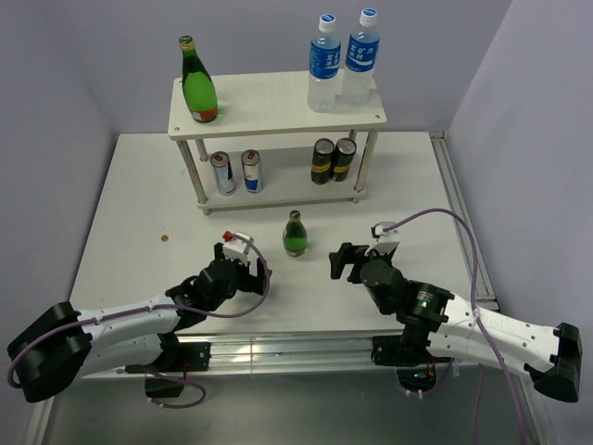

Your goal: Place and organize the beverage onto the shelf

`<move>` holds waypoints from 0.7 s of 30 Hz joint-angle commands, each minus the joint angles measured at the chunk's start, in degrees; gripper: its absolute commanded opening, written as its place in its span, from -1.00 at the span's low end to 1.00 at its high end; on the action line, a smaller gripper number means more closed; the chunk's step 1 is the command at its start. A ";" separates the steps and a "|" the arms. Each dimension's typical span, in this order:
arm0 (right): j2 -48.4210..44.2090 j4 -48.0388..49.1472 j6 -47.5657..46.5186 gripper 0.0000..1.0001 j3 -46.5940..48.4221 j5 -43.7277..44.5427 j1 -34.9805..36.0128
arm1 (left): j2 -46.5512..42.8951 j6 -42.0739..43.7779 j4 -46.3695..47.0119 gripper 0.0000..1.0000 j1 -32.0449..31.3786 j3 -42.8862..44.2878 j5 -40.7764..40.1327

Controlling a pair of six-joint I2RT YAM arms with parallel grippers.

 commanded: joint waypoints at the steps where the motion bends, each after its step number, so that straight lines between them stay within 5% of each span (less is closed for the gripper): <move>1: -1.62 -0.80 0.75 0.96 0.76 1.94 -0.32 | 2.24 -3.95 20.98 0.99 -0.12 1.06 3.66; 11: -1.27 -0.97 1.45 0.96 0.15 1.94 -0.32 | 22.52 -4.39 39.69 0.99 -0.12 1.49 8.14; 21: -0.65 -0.97 1.37 0.96 0.15 1.77 -0.32 | 41.79 -3.42 48.33 0.99 -0.12 13.26 4.46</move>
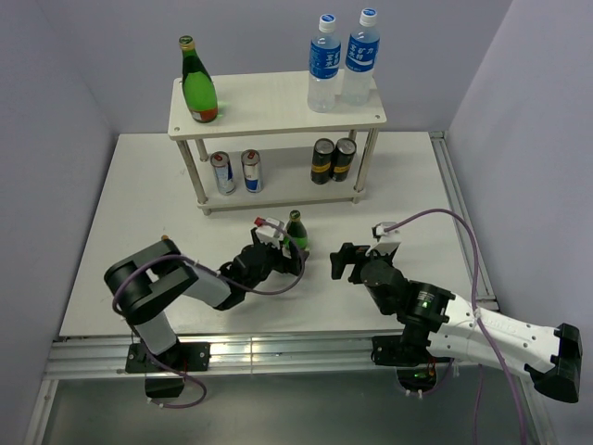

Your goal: Place and organize the beverage onto the shelf

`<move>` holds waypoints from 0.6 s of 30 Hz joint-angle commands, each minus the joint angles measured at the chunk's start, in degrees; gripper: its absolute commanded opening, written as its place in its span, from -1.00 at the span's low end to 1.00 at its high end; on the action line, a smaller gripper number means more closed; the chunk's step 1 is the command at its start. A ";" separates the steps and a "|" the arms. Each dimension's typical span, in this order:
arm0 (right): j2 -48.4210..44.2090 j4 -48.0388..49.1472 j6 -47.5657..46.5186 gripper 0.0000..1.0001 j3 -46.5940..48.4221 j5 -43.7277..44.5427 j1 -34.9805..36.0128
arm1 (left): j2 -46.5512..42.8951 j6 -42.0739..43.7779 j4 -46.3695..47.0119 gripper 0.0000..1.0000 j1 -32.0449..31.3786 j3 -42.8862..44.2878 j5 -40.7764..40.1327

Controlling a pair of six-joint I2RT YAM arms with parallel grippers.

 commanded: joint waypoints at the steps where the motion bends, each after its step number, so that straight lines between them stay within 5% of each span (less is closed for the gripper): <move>1: 0.13 0.12 0.91 0.96 0.15 1.55 -0.24 | 4.09 0.21 7.72 0.99 -0.12 4.37 -1.88; 6: 0.83 0.38 0.65 0.96 0.06 1.37 -0.41 | 10.78 1.88 6.93 0.99 -0.12 10.52 -3.37; 12: 1.10 0.91 0.64 0.96 -0.20 0.93 -0.41 | 15.53 3.37 6.23 0.76 -0.12 15.19 -5.48; 15: 1.01 0.82 0.56 0.96 -0.20 0.84 -0.41 | 16.93 3.89 6.23 0.12 -0.12 16.77 -8.03; 16: 1.01 0.82 0.56 0.96 -0.29 0.84 -0.41 | 17.02 4.25 6.06 -0.45 -0.12 17.21 -8.99; 18: 1.01 0.74 0.56 0.96 -0.20 0.84 -0.32 | 16.33 4.34 3.78 -0.88 -0.12 18.18 -9.97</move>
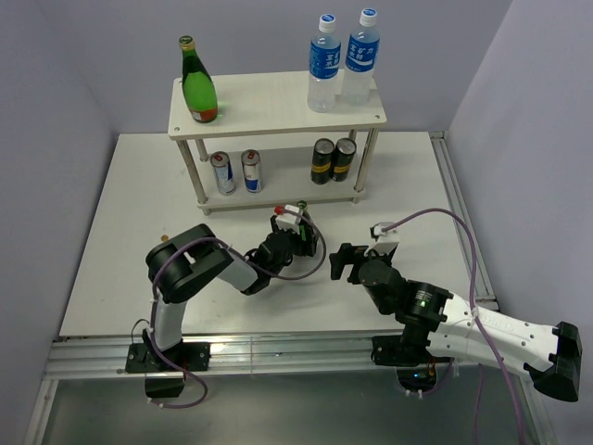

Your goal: Place and organize the beverage onto the shelf

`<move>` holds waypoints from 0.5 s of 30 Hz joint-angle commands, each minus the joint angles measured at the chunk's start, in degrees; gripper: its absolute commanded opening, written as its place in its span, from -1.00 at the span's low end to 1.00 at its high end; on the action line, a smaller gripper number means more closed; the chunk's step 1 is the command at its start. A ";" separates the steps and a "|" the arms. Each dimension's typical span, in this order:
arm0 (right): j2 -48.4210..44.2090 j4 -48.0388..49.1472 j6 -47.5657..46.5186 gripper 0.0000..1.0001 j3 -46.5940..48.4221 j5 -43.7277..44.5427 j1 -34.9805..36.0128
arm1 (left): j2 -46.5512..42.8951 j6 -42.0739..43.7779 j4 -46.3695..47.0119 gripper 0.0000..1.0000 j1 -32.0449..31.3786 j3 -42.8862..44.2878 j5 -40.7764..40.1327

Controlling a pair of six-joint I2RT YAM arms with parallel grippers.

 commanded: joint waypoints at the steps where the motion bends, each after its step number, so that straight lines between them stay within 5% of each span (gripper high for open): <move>1: -0.02 0.69 0.67 0.96 -0.12 1.06 -0.39 | -2.18 0.99 -0.51 -0.99 -0.12 2.29 -4.09; 7: -0.37 0.87 0.58 0.96 -0.29 1.24 -0.48 | -18.15 2.66 -22.28 -1.00 -0.99 6.06 -11.82; 15: -0.37 3.50 -0.12 0.96 -1.96 1.33 -0.65 | -30.32 8.99 -52.00 -0.99 -1.00 27.85 -16.48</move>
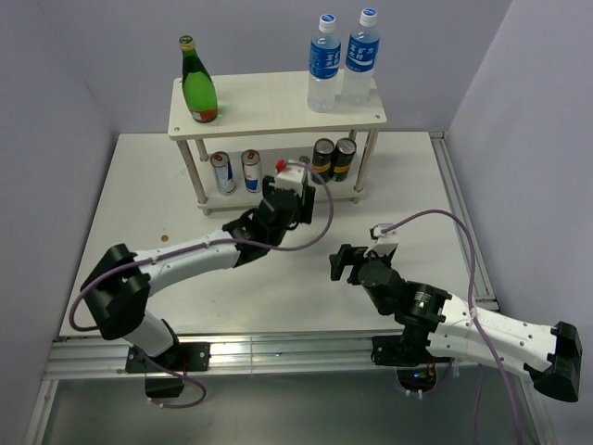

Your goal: Place and organize the beverage onto the shelf

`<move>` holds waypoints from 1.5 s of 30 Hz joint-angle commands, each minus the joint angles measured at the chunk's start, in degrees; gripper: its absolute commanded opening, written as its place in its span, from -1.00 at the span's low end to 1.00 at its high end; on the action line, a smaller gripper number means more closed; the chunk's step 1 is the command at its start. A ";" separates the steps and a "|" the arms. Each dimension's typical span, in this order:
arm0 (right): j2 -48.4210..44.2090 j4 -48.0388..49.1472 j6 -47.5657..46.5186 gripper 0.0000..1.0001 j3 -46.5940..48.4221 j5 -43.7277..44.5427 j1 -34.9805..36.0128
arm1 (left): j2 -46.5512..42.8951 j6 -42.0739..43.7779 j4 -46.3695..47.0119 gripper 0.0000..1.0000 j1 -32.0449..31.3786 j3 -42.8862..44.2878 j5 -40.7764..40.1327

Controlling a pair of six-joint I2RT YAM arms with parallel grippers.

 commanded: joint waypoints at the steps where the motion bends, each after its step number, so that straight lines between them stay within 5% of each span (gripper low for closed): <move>1: -0.08 2.80 -0.15 0.96 -1.31 1.48 -0.63 | -8.18 5.14 -5.65 -0.99 -0.28 15.61 -5.95; 10: -1.66 3.95 -0.06 0.96 -2.89 1.66 -1.16 | -4.77 9.54 -17.19 -0.99 2.53 40.93 -11.32; 19: -3.77 3.86 0.29 0.96 -3.94 1.83 -1.34 | 2.97 11.04 -19.04 -0.99 9.55 56.33 -11.41; 40: -4.74 4.30 0.38 0.96 -4.56 1.83 -1.34 | 9.57 10.96 -14.21 -0.99 16.42 57.76 -15.70; 45: -4.65 4.21 0.38 0.96 -4.56 1.83 -1.34 | 8.69 9.82 -13.50 -0.77 17.39 54.68 -15.45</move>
